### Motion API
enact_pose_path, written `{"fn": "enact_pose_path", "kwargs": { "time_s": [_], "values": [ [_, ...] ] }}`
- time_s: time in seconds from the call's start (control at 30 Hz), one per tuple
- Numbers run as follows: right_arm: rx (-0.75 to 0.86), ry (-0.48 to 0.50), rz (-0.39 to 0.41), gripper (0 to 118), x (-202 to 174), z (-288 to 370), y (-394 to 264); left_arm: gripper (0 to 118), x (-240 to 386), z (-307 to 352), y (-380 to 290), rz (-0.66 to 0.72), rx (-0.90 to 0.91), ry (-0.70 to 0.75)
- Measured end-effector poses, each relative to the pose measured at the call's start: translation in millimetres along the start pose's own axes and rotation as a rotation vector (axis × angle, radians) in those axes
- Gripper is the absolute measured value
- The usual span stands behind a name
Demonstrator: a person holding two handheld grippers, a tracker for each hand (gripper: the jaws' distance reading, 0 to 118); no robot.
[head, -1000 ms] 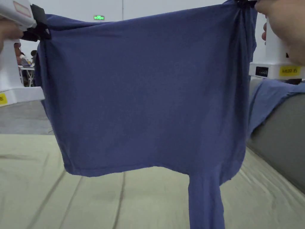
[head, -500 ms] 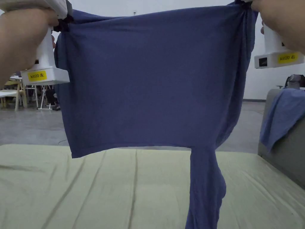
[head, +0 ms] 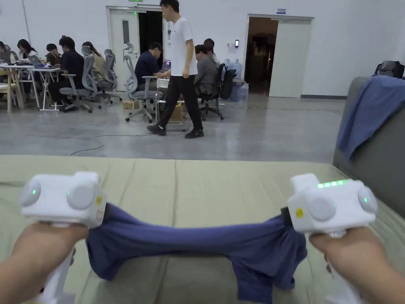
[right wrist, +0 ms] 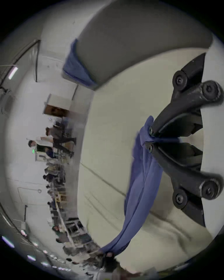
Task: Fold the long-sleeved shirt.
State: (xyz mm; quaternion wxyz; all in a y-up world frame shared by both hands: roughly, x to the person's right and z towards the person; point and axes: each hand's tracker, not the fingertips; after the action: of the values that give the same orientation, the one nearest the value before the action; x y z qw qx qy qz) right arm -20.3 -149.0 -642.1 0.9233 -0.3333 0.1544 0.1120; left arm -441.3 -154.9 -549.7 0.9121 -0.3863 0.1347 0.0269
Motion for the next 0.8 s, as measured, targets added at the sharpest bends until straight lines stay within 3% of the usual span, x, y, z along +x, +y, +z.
{"fn": "enact_pose_path", "kwargs": {
  "time_s": [0.03, 0.13, 0.23, 0.33, 0.53, 0.7, 0.8],
  "values": [
    [-0.018, 0.018, -0.039, 1, 1.4, 6.6, -13.6, 0, -4.8, 7.3, -16.0, 0.017, 0.018, -0.011],
    [-0.002, 0.026, -0.048, 1, 8.2, 48.2, -46.0, 0, -23.3, 30.6, -55.2, 0.017, 0.001, -0.038],
    [-0.001, 0.078, -0.047, 1, 10.7, 102.2, -78.7, 0, -33.9, 77.3, -107.9, -0.076, -0.02, -0.037],
    [-0.009, 0.103, 0.012, 1, -7.0, 174.4, -121.5, 0, -42.5, 124.2, -155.2, -0.087, -0.038, -0.067],
    [-0.082, 0.167, 0.107, 1, -19.6, 259.5, -212.2, 0, -49.6, 212.0, -238.0, -0.059, -0.088, -0.119],
    [-0.216, 0.205, 0.165, 1, -23.9, 279.8, -278.5, 0, -52.6, 240.0, -291.5, -0.079, -0.148, -0.148],
    [-0.276, 0.209, 0.28, 1, -33.9, 274.1, -312.1, 0, -46.1, 238.3, -326.0, -0.113, -0.237, -0.152]
  ]
}}
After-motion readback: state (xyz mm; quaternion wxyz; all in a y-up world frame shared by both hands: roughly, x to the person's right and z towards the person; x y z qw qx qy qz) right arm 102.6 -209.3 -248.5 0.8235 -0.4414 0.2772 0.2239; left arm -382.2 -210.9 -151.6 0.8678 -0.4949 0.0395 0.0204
